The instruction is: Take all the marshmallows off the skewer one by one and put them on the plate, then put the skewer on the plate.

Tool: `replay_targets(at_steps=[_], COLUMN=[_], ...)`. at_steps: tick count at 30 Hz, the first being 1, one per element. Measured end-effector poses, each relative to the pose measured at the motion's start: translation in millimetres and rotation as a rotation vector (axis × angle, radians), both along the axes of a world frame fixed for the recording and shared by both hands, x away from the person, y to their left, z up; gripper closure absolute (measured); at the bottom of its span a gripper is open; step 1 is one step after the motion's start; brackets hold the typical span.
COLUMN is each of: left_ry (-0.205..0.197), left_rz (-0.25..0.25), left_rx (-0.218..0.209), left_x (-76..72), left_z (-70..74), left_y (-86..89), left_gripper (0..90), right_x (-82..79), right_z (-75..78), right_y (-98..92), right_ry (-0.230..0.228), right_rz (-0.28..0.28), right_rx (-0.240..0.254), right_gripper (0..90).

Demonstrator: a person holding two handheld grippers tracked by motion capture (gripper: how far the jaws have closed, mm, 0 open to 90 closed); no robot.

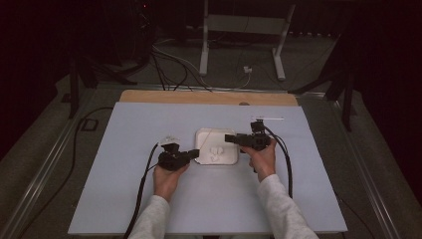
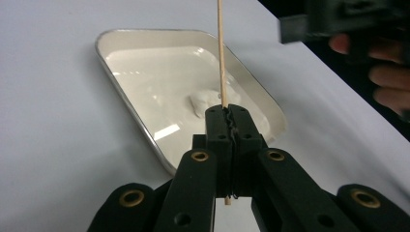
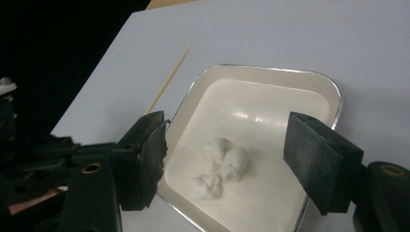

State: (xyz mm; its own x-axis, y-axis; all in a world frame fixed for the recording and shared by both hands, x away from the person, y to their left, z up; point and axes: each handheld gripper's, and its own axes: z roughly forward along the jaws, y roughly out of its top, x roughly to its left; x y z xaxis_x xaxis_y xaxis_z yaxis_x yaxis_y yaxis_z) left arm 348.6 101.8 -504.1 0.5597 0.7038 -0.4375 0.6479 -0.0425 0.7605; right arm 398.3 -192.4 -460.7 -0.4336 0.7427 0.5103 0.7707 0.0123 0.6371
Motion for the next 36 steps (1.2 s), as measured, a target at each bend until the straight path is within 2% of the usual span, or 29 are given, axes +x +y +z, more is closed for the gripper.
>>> replay_targets(at_steps=[5, 10, 16, 26, 30, 36], left_ry=[0.001, -0.004, -0.023, -0.037, -0.028, -0.017], left_rz=[0.053, 0.085, 0.126, 0.189, 0.216, 0.226], left_rx=[0.002, 0.016, 0.063, 0.104, 0.107, 0.119], left_x=[3.7, 5.7, 6.1, 4.5, 4.4, 4.1], left_z=[-4.5, -6.0, -5.9, -5.9, -7.1, -10.6], left_y=[-9.3, -16.2, -22.3, -38.6, -43.3, -48.5], left_gripper=[90.0, 90.0, 90.0, 89.7, 89.7, 89.7], right_x=[-4.5, -5.9, -7.5, -9.7, -10.2, -10.6], right_z=[3.6, 3.0, 3.2, 3.7, 3.9, 4.0], right_y=[0.8, -0.7, -0.3, 0.7, 0.0, 0.0], right_ry=[-0.028, -0.027, -0.029, -0.037, -0.040, -0.042], right_rz=[0.012, 0.013, 0.017, 0.028, 0.030, 0.034], right_rx=[-0.021, -0.026, -0.032, -0.040, -0.040, -0.041], right_gripper=[30.5, 30.4, 30.1, 30.0, 30.0, 30.0])
